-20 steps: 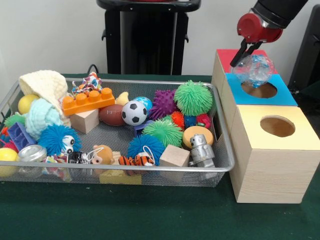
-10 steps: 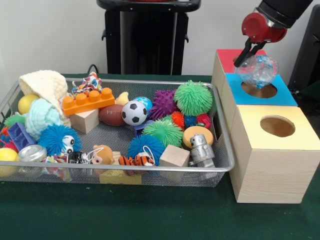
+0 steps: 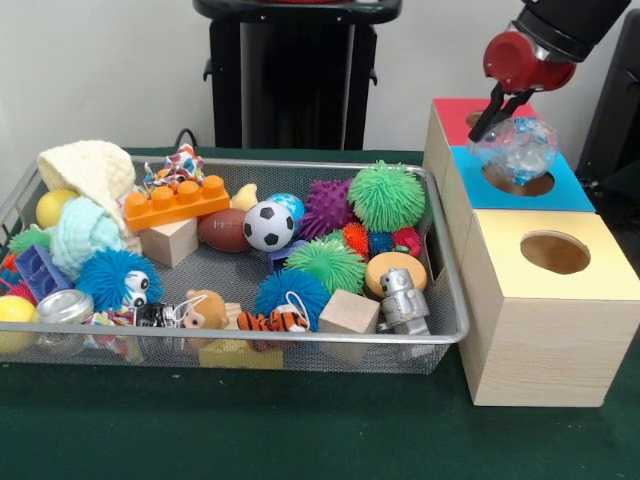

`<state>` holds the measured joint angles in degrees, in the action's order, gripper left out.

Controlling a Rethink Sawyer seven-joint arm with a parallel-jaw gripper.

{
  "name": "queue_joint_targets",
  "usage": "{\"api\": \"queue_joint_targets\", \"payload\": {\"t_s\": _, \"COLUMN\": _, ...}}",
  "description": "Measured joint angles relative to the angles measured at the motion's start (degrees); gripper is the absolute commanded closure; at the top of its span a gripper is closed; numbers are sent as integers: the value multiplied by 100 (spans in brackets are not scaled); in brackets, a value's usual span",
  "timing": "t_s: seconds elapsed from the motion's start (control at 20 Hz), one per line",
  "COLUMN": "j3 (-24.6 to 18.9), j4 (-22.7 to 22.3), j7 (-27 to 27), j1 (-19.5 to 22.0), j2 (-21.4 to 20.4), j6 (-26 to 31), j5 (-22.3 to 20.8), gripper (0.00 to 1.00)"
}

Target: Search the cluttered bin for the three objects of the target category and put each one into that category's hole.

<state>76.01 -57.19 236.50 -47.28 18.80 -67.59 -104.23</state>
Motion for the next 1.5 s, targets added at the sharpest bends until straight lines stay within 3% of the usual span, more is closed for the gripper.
{"api": "queue_joint_targets", "payload": {"t_s": 0.55, "j3": 9, "j4": 37, "j7": 0, "j1": 220, "j2": -45, "j6": 0, "j5": -14, "gripper": 100}}
{"api": "queue_joint_targets", "payload": {"t_s": 1.5, "j3": 9, "j4": 42, "j7": 0, "j1": 223, "j2": -46, "j6": 0, "j5": -14, "gripper": 100}}
